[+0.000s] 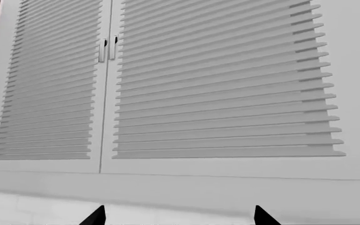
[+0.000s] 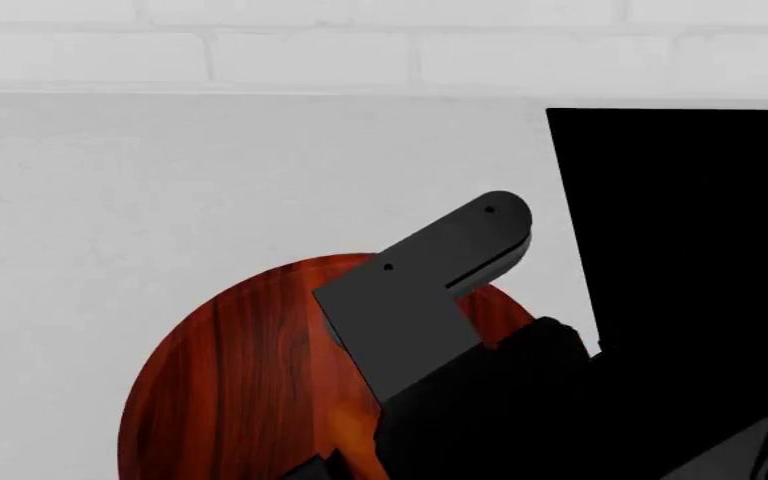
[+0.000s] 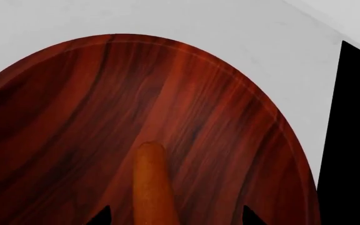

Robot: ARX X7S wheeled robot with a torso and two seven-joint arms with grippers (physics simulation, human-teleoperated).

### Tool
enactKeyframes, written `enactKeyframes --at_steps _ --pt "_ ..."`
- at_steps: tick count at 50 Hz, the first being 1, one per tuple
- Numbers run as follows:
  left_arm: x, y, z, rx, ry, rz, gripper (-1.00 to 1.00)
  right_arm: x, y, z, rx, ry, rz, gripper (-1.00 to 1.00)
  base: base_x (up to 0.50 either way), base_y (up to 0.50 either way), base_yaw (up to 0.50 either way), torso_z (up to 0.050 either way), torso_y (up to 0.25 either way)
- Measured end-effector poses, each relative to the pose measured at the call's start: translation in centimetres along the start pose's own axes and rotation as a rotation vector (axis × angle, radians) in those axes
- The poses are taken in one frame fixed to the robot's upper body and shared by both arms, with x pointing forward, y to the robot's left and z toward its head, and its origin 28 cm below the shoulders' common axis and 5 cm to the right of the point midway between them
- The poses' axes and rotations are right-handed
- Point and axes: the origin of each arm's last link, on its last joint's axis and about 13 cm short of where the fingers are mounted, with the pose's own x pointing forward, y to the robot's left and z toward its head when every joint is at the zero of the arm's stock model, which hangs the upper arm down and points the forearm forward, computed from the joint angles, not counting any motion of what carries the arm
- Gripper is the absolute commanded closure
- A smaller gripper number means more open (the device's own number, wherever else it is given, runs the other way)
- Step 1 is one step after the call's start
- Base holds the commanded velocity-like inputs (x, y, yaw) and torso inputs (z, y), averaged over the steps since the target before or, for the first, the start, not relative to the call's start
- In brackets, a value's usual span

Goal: Pick the sausage from the pan and place it in the bowl.

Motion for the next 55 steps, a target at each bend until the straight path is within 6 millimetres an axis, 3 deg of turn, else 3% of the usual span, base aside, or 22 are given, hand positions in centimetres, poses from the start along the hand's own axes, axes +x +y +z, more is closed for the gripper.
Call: enactKeyframes --at_steps 29,39,55 --pt "-0.2 -0.1 -0.2 -0.009 0.006 -0.003 -1.0 -1.1 -0.4 0.7 0.007 -0.06 -0.016 -1.0 0.0 0.0 0.0 0.0 0.0" --pt "-0.2 -0.2 -0.1 -0.013 0.004 -0.006 -1.0 -2.7 -0.6 1.7 0.007 -0.136 -0.042 -1.0 0.0 0.0 0.0 0.0 0.0" --pt "-0.1 -0.3 0.1 -0.015 0.0 -0.011 -1.0 -6.9 -1.1 3.2 0.015 -0.329 -0.117 -1.0 0.0 0.0 0.0 0.0 0.0"
